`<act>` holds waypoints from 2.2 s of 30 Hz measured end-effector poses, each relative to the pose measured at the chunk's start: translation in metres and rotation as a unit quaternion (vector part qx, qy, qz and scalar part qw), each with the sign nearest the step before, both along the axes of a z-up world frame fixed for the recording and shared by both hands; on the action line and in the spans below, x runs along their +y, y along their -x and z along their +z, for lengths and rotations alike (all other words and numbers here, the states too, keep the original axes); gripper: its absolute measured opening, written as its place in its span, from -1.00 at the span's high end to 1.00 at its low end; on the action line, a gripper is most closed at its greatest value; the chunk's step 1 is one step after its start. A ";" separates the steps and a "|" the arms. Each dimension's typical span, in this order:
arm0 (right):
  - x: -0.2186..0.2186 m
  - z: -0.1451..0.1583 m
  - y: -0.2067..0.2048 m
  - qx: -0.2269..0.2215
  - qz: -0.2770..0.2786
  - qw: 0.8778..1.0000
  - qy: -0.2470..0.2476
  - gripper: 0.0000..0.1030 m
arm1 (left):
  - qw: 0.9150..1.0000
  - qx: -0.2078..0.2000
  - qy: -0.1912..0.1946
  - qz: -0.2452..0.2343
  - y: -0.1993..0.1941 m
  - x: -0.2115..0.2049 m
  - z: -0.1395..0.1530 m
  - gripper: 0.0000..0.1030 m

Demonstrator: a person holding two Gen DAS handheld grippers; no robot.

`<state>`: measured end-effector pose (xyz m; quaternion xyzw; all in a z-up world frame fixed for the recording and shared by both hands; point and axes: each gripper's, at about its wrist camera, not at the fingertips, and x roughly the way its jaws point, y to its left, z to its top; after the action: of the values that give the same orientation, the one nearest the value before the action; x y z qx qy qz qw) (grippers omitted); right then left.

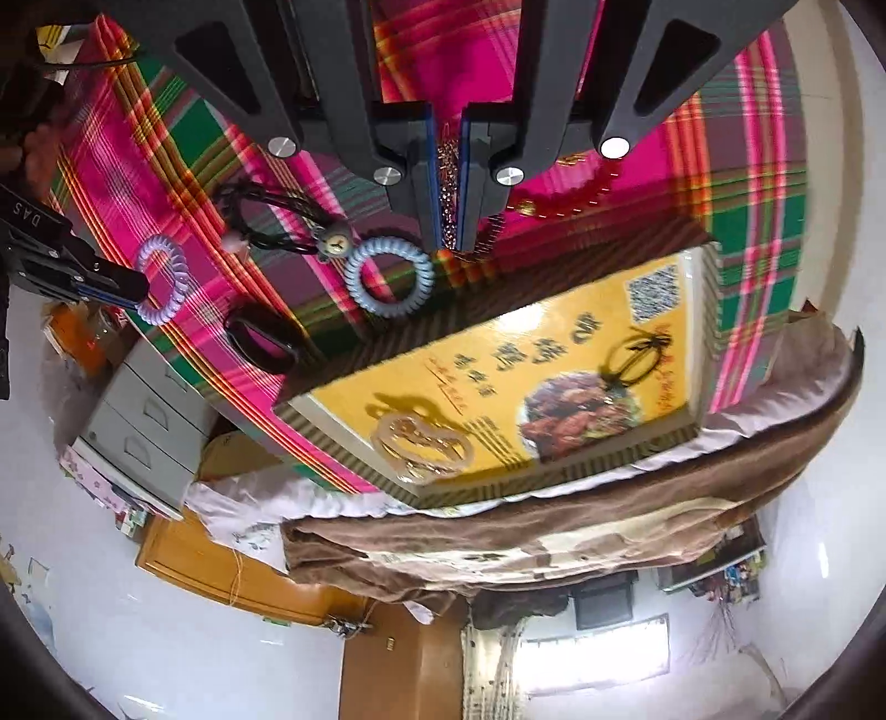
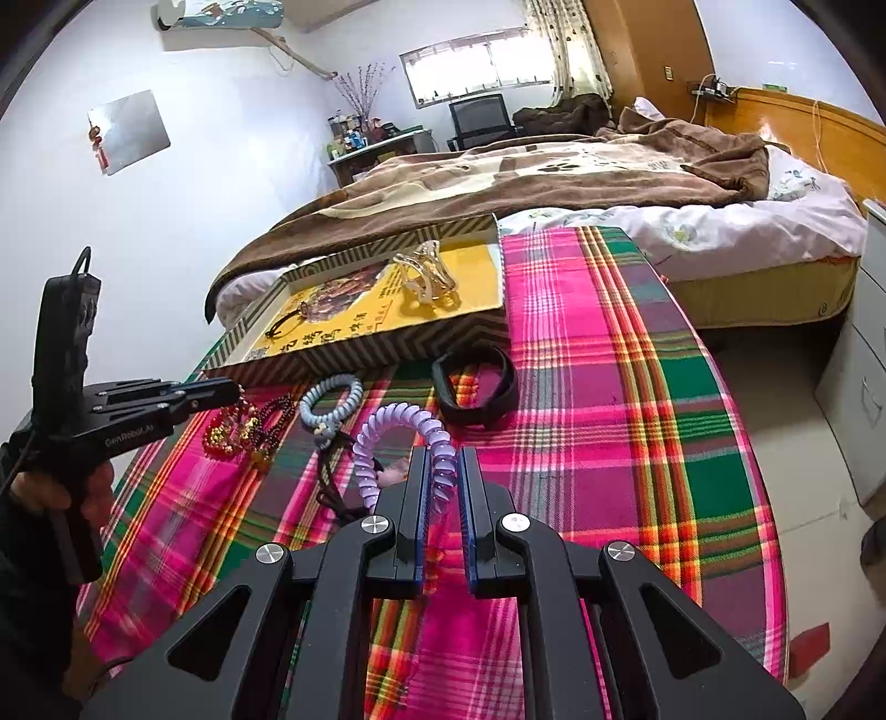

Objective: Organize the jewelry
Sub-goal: 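Carry both bracelets into the yellow box tray and open both grippers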

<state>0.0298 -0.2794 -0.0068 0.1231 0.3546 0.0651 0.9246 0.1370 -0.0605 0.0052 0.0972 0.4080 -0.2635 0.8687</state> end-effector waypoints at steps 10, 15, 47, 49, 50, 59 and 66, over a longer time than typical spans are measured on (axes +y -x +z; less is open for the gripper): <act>0.011 0.032 -0.019 -0.032 0.019 0.999 0.014 0.81 | 0.999 -0.005 0.026 0.018 -0.010 0.018 0.025 0.91; 0.020 0.051 -0.044 -0.046 0.032 0.998 0.022 0.81 | 0.999 -0.019 0.030 0.035 -0.027 0.027 0.042 0.91; 0.095 -0.005 -0.289 0.078 0.046 0.993 0.070 0.81 | 0.995 0.039 0.014 0.092 -0.239 0.026 -0.014 0.91; 0.097 -0.008 -0.294 0.083 0.047 0.993 0.071 0.81 | 0.994 0.046 0.018 0.093 -0.245 0.025 -0.019 0.91; 0.099 -0.010 -0.296 0.085 0.045 0.993 0.075 0.81 | 0.994 0.049 0.019 0.093 -0.247 0.024 -0.021 0.91; 0.102 -0.017 -0.307 0.099 0.034 0.990 0.092 0.81 | 0.993 0.062 0.018 0.100 -0.254 0.023 -0.031 0.90; 0.100 -0.018 -0.310 0.102 0.031 0.991 0.085 0.61 | 0.992 0.063 0.018 0.104 -0.250 0.027 -0.030 0.39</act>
<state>0.3400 -0.1797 -0.0248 0.0389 0.4549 0.0499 0.8883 0.3866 -0.0337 -0.0244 0.0215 0.4650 -0.1844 0.8656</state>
